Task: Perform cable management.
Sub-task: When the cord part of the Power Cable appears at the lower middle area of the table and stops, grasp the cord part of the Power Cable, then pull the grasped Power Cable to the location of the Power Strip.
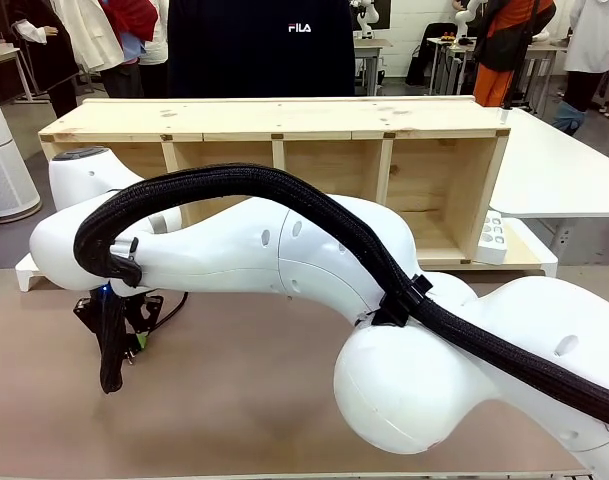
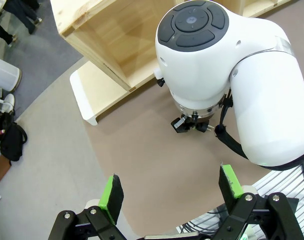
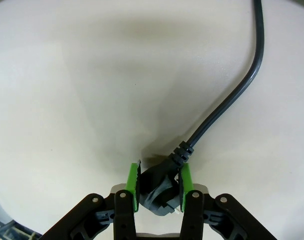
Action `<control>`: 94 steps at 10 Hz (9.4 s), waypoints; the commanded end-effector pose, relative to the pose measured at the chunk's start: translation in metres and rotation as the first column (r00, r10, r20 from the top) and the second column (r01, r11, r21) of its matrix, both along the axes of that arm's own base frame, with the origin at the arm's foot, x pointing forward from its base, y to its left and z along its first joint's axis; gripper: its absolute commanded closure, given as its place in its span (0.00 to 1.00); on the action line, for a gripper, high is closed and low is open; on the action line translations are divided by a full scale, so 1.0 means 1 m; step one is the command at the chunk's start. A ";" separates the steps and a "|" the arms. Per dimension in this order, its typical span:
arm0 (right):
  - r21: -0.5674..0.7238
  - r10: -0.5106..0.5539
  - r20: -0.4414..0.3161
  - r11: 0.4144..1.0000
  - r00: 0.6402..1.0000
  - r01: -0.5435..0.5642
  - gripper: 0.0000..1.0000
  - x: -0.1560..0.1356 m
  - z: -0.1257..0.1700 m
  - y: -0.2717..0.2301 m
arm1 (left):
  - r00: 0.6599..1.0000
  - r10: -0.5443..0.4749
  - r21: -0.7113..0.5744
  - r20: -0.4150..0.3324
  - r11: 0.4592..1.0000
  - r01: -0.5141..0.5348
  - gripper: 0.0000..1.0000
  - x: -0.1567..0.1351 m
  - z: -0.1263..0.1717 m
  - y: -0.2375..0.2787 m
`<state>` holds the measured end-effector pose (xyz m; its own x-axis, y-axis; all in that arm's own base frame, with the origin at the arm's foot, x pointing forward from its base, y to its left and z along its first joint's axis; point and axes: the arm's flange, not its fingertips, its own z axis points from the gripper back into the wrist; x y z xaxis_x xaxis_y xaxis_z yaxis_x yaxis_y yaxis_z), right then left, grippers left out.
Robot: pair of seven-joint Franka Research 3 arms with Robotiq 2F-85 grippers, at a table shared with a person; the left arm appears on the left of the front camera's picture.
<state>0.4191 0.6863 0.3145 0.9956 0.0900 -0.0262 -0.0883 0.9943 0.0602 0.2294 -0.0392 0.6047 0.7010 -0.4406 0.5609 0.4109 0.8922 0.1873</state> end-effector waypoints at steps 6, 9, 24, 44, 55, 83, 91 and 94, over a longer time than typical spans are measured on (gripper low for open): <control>0.001 0.011 -0.004 1.000 1.000 -0.011 0.81 0.000 0.000 0.000 | 1.000 -0.003 -0.008 0.009 1.000 0.003 0.00 0.001 0.001 -0.001; 0.001 0.011 -0.004 1.000 1.000 -0.011 0.81 0.000 0.000 0.000 | 1.000 -0.003 -0.008 0.009 1.000 0.003 0.00 0.001 0.001 -0.001; 0.021 0.023 0.010 1.000 1.000 -0.023 0.61 -0.051 0.023 -0.047 | 1.000 -0.003 -0.008 0.009 1.000 0.003 0.00 0.001 0.001 -0.001; 0.114 -0.447 0.025 0.890 0.894 0.442 0.61 -0.139 0.032 -0.246 | 1.000 -0.003 -0.008 0.009 1.000 0.003 0.00 0.001 0.001 -0.001; 0.290 -0.530 0.072 0.822 0.845 0.491 0.61 -0.157 0.043 -0.295 | 1.000 -0.003 -0.008 0.009 1.000 0.003 0.00 0.001 0.001 -0.001; 0.372 -0.983 0.055 0.185 0.177 0.910 0.61 -0.090 0.082 -0.704 | 1.000 -0.003 -0.008 0.009 1.000 0.003 0.00 0.001 0.001 -0.001; 0.607 -0.983 -0.005 0.143 0.183 0.782 0.61 -0.020 0.114 -0.725 | 1.000 -0.003 -0.008 0.009 1.000 0.003 0.00 0.001 0.001 -0.001; 0.645 -0.978 0.006 0.163 0.208 0.747 0.61 0.005 0.128 -0.714 | 1.000 -0.003 -0.008 0.009 1.000 0.003 0.00 0.001 0.001 -0.001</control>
